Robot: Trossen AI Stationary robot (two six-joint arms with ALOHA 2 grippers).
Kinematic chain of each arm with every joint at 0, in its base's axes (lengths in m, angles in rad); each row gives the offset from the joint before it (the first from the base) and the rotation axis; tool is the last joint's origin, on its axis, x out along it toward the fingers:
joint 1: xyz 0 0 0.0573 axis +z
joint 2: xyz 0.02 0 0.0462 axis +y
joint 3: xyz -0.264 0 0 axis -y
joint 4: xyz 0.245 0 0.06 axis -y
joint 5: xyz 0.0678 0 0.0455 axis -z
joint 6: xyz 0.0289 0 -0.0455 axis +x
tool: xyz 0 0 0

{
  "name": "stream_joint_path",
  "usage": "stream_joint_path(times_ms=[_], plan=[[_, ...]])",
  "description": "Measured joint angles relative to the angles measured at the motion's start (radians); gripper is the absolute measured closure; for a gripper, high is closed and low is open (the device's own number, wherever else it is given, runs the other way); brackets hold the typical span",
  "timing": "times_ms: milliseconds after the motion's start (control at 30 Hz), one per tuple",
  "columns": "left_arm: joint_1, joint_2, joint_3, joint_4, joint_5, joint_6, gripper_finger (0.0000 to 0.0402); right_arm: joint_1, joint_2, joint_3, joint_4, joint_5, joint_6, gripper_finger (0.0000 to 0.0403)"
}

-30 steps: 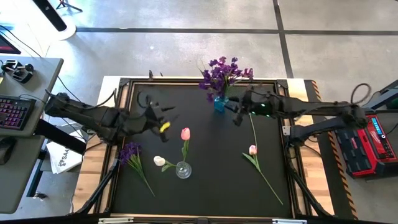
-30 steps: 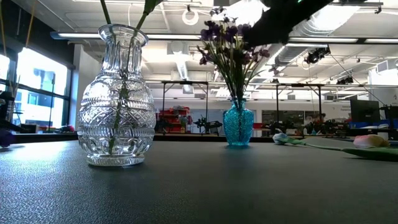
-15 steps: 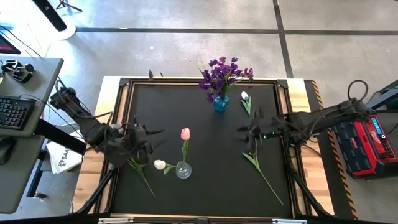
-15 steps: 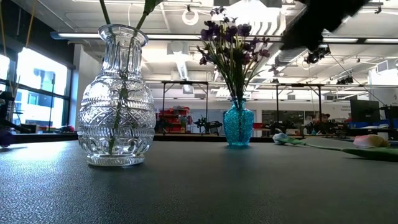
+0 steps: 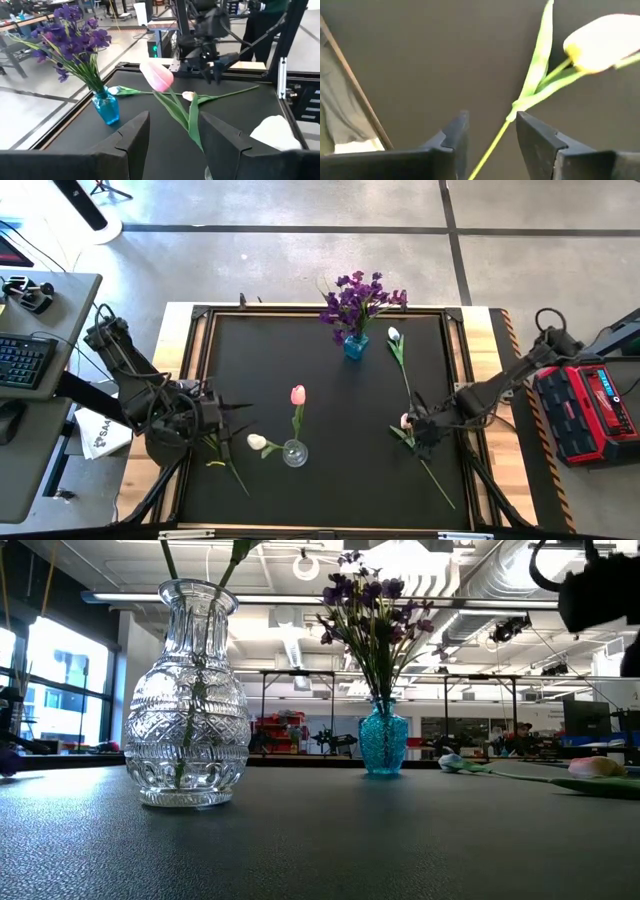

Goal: Sort flowers into vase by color
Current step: Put the pink flower into the transparent vase

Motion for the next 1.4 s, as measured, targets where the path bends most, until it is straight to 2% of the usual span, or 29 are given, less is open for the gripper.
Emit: stream_joint_path(times_ms=[300,467,800,933,1100,1200,1300,1400], plan=[[0.000,0.000,0.000,-0.045,-0.001,-0.002,0.0245,0.121,0.201,0.000,0.032,0.079,0.246,0.0288],[0.000,0.003,0.000,-0.085,0.000,-0.060,0.0245,0.170,0.280,0.000,0.062,0.204,0.281,0.0288],[-0.032,0.004,0.000,-0.230,0.007,-0.265,0.0245,0.170,0.381,0.005,0.072,0.225,0.266,0.0291],[-0.041,0.004,0.000,-0.246,0.006,-0.296,0.0245,0.170,0.388,0.004,0.075,0.247,0.261,0.0319],[-0.044,0.004,0.000,-0.246,0.006,-0.299,0.0245,0.170,0.387,0.003,0.087,0.241,0.150,0.0389],[-0.044,0.004,0.000,-0.246,0.006,-0.305,0.0245,0.170,0.362,-0.004,0.138,0.275,0.060,0.0393],[-0.044,0.004,0.000,-0.246,0.005,-0.308,0.0245,0.169,0.311,-0.004,0.315,0.407,-0.114,0.0395],[-0.044,0.004,0.000,-0.246,0.005,-0.326,0.0245,0.170,0.267,-0.003,0.550,0.552,-0.422,0.0401]])
